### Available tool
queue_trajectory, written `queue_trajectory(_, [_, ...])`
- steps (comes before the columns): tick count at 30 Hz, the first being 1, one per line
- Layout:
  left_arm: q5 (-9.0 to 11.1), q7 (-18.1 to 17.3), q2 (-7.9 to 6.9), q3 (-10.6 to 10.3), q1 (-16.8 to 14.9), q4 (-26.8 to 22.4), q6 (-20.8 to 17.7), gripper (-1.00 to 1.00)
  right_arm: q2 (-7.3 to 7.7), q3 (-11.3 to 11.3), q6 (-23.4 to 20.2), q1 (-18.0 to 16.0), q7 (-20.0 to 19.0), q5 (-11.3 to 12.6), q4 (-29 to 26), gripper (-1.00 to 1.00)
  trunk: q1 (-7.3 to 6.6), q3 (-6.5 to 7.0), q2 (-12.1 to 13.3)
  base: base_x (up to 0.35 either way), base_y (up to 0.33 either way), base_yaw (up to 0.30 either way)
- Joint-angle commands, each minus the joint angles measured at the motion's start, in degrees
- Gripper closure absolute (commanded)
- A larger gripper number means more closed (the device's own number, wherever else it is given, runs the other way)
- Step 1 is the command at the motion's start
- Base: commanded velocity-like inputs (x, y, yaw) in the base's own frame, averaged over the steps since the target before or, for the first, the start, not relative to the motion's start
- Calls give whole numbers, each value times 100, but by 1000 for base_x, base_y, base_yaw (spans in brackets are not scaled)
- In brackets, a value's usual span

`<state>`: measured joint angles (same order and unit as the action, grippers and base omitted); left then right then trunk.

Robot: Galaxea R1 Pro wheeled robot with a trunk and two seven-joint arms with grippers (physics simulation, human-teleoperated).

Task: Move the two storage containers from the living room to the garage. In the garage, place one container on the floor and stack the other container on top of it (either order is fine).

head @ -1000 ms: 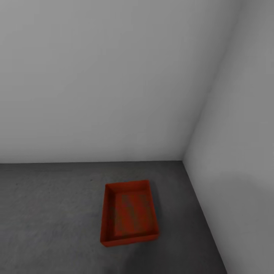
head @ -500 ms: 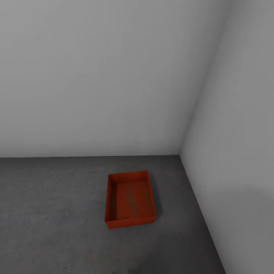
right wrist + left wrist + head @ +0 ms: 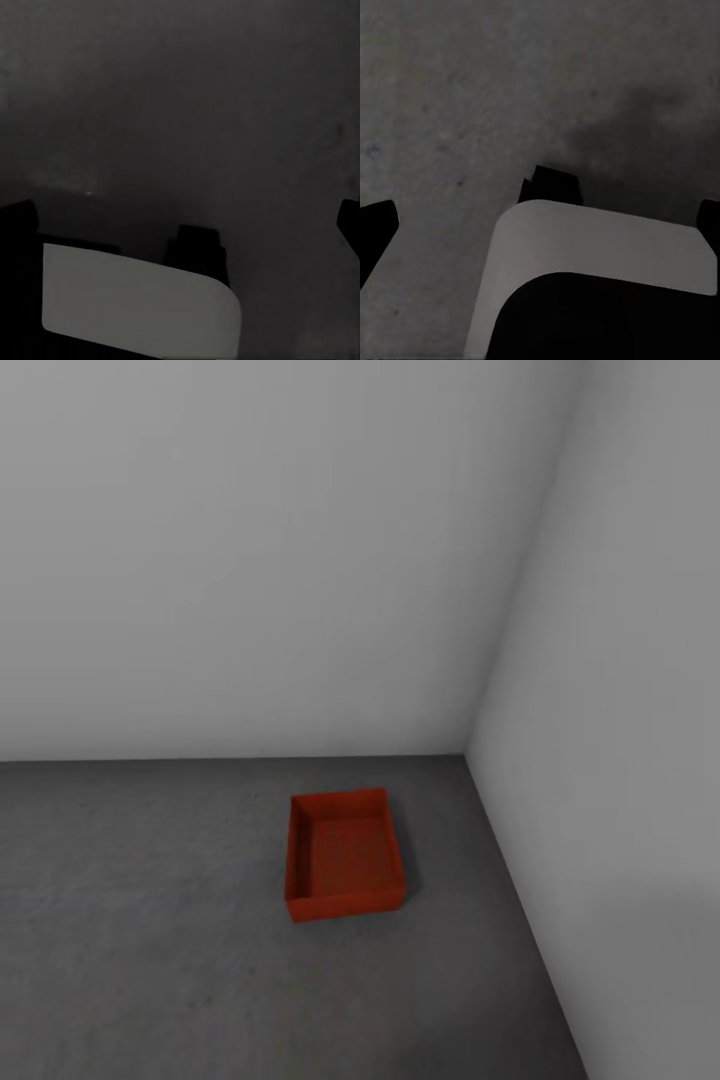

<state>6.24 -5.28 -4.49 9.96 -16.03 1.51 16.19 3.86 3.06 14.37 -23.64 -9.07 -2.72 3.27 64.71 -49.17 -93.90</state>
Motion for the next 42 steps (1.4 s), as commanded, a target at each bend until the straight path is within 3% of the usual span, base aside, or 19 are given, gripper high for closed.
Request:
queue_trajectory(1, [61,-29,-2,24,-6,16,20,-100,1,28,45,-9,2,-25,24,-100,-27,15,39,-339,0,0])
queue_trajectory(11, [61,239,30,24,-6,16,24,-100,1,19,43,-9,2,-25,24,-100,-246,194,440,-339,0,0])
queue_trajectory(42, [46,264,27,19,-6,16,26,-100,1,19,31,-8,-4,-53,24,-100,-927,751,1684,-335,0,0])
